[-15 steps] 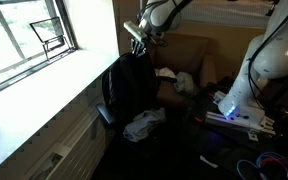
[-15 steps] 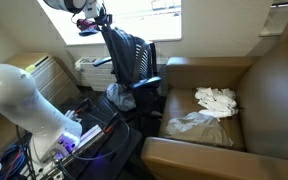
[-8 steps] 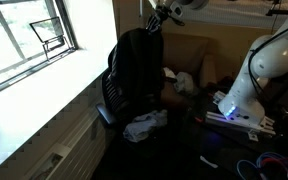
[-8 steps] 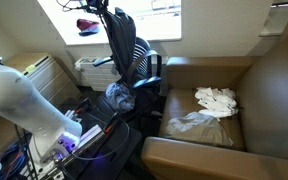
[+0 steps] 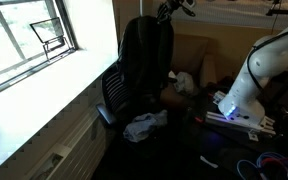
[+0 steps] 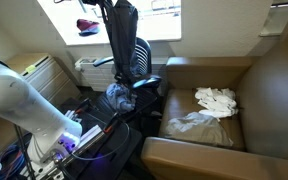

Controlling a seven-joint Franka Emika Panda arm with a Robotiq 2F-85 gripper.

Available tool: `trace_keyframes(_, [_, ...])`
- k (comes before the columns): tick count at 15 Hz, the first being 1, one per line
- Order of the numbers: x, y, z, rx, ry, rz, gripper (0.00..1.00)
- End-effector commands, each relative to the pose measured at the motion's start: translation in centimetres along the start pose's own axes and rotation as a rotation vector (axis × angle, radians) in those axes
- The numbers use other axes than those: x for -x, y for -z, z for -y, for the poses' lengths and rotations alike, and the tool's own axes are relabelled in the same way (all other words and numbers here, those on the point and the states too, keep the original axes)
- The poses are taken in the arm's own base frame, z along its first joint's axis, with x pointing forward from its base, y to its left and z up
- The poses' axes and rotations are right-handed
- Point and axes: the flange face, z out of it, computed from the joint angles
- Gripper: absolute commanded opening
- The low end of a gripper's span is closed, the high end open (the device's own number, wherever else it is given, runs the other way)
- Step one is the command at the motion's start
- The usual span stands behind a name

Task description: Move the grey bag from the chair to the brown couch

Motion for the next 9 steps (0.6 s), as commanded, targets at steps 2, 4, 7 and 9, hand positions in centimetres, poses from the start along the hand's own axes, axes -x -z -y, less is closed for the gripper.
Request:
trace_keyframes(2, [-2.8, 2.3, 1.5, -0.106, -0.162, 0.018, 0.04])
trace_keyframes(4, [-5.1, 5.4, 2.1, -0.155, -0.236, -0.013, 0.04])
trace_keyframes(7, [-9.0, 10.1, 3.0, -0.245, -0.35, -0.076, 0.04])
trace_keyframes(9, [-12.4, 13.3, 2.9, -0.302, -0.429, -0.125, 0.04])
